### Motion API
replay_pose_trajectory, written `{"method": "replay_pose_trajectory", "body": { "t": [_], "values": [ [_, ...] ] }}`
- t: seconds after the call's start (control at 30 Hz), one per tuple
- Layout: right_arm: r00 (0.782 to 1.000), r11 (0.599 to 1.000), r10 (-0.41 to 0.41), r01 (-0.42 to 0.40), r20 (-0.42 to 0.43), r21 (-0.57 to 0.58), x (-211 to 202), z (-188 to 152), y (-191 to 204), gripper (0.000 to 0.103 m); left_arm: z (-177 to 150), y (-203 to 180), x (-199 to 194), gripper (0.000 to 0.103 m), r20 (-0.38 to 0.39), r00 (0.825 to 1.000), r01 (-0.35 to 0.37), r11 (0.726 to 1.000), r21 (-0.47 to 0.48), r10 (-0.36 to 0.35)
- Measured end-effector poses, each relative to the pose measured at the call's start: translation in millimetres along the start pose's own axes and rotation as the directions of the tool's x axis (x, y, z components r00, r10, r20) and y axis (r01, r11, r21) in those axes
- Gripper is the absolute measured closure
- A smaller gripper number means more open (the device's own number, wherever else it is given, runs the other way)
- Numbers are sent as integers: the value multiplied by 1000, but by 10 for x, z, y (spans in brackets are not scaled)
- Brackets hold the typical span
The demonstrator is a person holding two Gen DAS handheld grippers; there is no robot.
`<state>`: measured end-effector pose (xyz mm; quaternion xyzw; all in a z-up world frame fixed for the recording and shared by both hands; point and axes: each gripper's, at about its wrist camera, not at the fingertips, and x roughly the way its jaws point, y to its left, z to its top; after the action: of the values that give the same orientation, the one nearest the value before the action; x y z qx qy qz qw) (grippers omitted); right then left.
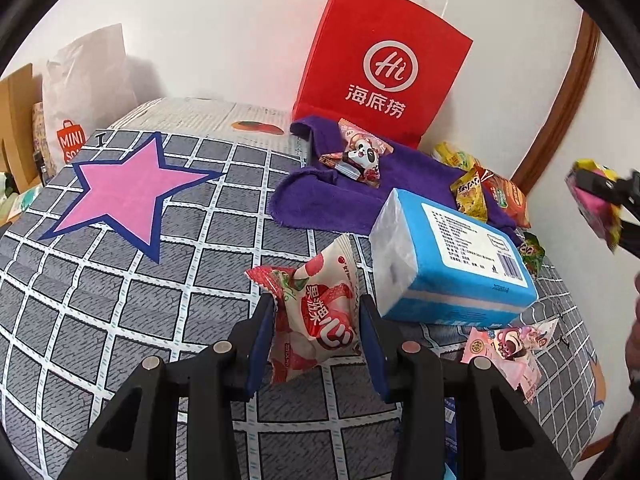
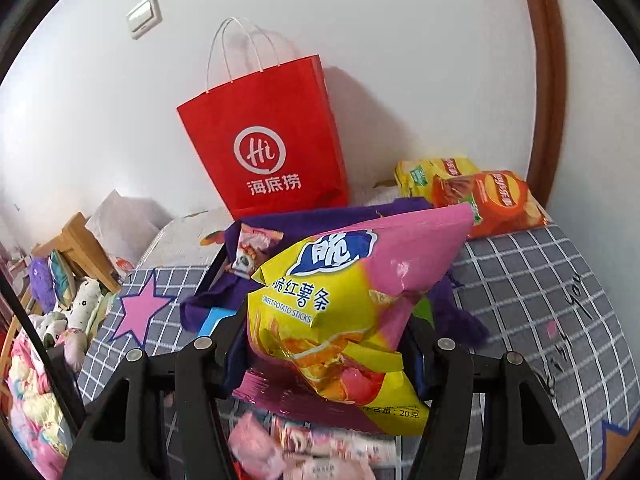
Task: Organize snacks
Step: 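Carry the sweet potato bag toward the towel with the right tool while the left lifts its bag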
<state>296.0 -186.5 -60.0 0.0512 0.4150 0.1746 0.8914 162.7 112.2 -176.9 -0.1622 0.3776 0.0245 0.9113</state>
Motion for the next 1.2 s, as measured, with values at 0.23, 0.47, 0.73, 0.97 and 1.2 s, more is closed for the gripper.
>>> {"method": "replay_pose_trajectory", "body": {
  "t": [0.23, 0.47, 0.73, 0.97, 1.2],
  "values": [
    [999, 999, 45, -45, -21, -11, 304, 275, 33, 41, 63, 28, 22, 64, -14, 1000, 5, 1000, -10, -5],
    [998, 995, 55, -58, -40, -78, 512, 521, 115, 41, 358, -40, -86, 64, -25, 998, -58, 998, 35, 59],
    [997, 987, 71, -76, -42, -141, 759, 890, 279, 41, 846, -234, -245, 64, 15, 996, -84, 991, 106, 83],
    [989, 979, 115, -128, -91, -157, 919, 925, 212, 41, 1003, -363, -387, 64, 12, 995, -100, 983, 155, 99],
    [985, 973, 112, -136, -135, -185, 904, 937, 109, 41, 1077, -320, -630, 64, 23, 991, -132, 981, 143, 130]
  ]
}}
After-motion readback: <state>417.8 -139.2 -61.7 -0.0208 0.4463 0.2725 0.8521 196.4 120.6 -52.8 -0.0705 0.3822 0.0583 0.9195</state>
